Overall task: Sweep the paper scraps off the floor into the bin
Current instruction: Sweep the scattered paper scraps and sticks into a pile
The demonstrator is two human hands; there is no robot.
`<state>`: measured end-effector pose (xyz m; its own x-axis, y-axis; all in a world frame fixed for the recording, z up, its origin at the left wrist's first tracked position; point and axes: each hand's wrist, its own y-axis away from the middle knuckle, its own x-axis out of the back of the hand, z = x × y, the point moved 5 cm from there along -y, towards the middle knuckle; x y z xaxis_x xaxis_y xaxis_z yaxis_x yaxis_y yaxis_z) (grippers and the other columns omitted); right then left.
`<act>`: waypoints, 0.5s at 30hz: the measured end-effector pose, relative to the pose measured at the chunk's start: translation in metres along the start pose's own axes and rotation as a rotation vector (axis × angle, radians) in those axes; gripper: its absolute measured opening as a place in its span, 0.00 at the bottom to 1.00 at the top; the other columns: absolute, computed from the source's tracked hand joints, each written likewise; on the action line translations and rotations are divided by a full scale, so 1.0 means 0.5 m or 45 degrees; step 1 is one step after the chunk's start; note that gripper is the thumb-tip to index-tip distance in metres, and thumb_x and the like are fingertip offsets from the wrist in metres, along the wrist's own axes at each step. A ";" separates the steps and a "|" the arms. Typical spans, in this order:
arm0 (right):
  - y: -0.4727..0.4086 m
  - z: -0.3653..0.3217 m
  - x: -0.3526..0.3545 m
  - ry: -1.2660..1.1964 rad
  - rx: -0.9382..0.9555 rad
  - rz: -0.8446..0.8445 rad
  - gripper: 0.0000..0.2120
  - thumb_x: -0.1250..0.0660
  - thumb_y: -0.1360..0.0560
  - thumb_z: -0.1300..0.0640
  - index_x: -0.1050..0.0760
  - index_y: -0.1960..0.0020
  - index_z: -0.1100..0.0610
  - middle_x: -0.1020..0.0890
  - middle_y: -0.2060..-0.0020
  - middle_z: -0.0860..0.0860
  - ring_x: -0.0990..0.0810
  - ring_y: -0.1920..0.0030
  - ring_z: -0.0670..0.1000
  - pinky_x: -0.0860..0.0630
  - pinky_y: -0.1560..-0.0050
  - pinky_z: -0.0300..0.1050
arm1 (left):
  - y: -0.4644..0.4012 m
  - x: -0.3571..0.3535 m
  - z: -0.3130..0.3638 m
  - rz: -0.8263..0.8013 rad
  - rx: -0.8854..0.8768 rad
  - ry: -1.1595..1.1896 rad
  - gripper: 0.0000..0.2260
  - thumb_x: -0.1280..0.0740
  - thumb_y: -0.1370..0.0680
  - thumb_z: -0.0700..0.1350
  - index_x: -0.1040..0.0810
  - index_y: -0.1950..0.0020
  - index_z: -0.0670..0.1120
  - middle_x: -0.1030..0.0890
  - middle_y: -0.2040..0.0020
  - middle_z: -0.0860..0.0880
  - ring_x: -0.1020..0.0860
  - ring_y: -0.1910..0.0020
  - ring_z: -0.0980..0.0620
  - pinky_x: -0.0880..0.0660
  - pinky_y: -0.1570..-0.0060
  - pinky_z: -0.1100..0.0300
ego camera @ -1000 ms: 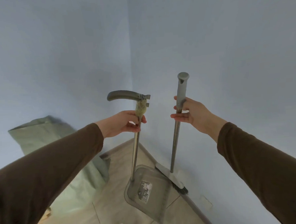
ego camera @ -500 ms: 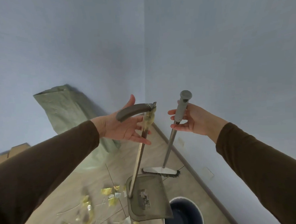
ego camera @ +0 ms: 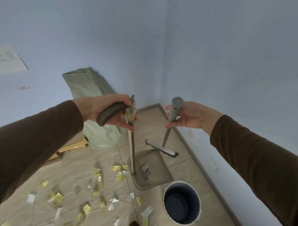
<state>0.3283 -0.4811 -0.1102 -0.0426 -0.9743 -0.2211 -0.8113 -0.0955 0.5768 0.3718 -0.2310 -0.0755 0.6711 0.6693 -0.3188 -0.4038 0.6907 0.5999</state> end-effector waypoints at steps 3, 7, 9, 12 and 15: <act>-0.001 0.057 -0.027 -0.115 -0.019 0.038 0.06 0.38 0.21 0.70 0.28 0.48 0.61 0.32 0.42 0.60 0.22 0.53 0.64 0.19 0.56 0.64 | 0.037 0.010 -0.062 0.201 0.056 -0.196 0.25 0.27 0.28 0.43 0.26 0.34 0.34 0.22 0.36 0.35 0.21 0.38 0.36 0.25 0.36 0.48; -0.013 0.150 -0.051 -0.039 -0.208 0.146 0.07 0.42 0.22 0.71 0.33 0.49 0.60 0.32 0.49 0.63 0.22 0.56 0.60 0.17 0.71 0.49 | 0.086 0.035 -0.131 0.472 0.107 -0.526 0.07 0.30 0.27 0.35 0.22 0.49 0.37 0.20 0.50 0.39 0.17 0.49 0.44 0.20 0.44 0.56; -0.007 0.200 -0.063 0.120 -0.318 0.161 0.04 0.42 0.21 0.68 0.33 0.48 0.63 0.29 0.54 0.62 0.23 0.64 0.51 0.22 0.76 0.39 | 0.121 0.042 -0.159 0.588 0.088 -0.625 0.05 0.32 0.25 0.32 0.24 0.52 0.39 0.23 0.56 0.39 0.19 0.59 0.49 0.19 0.57 0.62; 0.007 0.271 -0.095 0.183 -0.408 0.130 0.05 0.38 0.19 0.62 0.30 0.47 0.64 0.28 0.61 0.58 0.27 0.72 0.45 0.25 0.79 0.34 | 0.177 0.052 -0.207 0.785 0.024 -0.710 0.07 0.31 0.25 0.32 0.24 0.49 0.39 0.22 0.62 0.43 0.19 0.70 0.56 0.22 0.66 0.66; 0.037 0.345 -0.135 0.057 -0.398 0.122 0.06 0.36 0.20 0.63 0.29 0.46 0.66 0.27 0.60 0.58 0.26 0.71 0.45 0.24 0.76 0.33 | 0.233 0.071 -0.277 0.876 0.033 -0.807 0.09 0.30 0.27 0.36 0.23 0.48 0.39 0.19 0.60 0.39 0.20 0.64 0.50 0.21 0.54 0.57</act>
<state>0.2158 -0.3820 -0.2202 -0.0792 -0.9892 -0.1235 -0.5865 -0.0540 0.8082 0.2623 -0.0887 -0.1185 0.5063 0.6492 0.5676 -0.8294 0.1864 0.5266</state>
